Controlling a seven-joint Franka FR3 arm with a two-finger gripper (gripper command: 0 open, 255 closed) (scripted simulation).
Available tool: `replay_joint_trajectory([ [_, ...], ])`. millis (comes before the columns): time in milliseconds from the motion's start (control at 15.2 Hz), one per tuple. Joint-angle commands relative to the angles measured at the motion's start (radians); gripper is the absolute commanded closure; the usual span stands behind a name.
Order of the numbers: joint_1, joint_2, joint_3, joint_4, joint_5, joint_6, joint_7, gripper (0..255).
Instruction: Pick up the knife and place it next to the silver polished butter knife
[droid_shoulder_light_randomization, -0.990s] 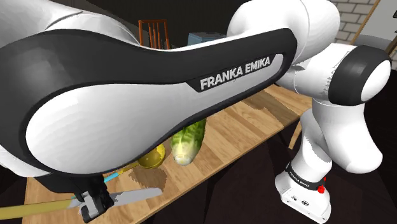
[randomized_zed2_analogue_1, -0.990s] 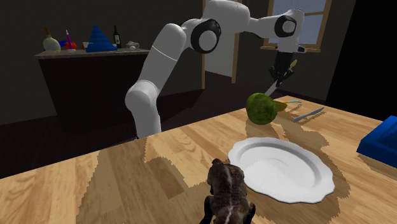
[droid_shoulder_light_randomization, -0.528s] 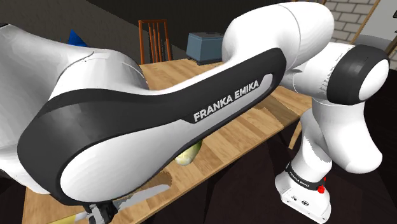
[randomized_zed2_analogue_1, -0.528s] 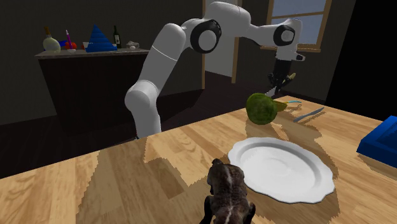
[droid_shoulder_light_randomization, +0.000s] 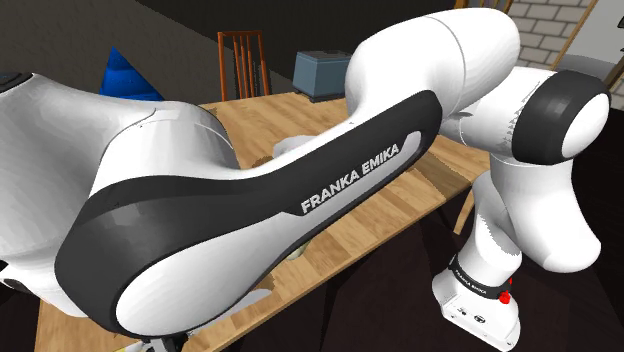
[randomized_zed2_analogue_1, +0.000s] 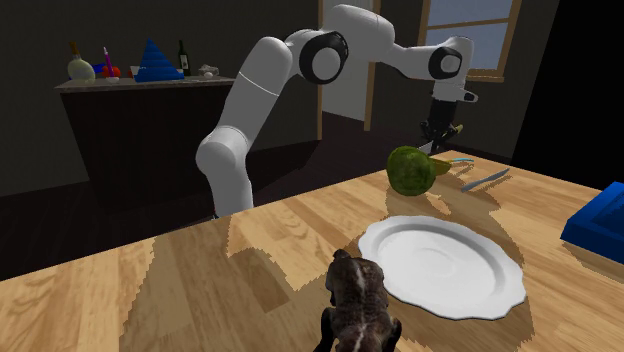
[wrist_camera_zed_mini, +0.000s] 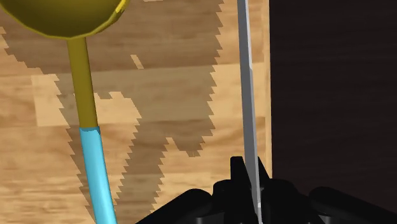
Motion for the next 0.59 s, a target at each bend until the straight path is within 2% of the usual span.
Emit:
replay_joint_trajectory([
  [0, 0.000, 0.000, 0.000, 0.000, 0.000, 0.000, 0.000, 255],
  [66, 0.000, 0.000, 0.000, 0.000, 0.000, 0.000, 0.000, 255],
  [132, 0.000, 0.000, 0.000, 0.000, 0.000, 0.000, 0.000, 0],
  [462, 0.000, 0.000, 0.000, 0.000, 0.000, 0.000, 0.000, 0],
  [528, 0.005, 0.003, 0.000, 0.039, 0.000, -0.035, -0.002, 0],
])
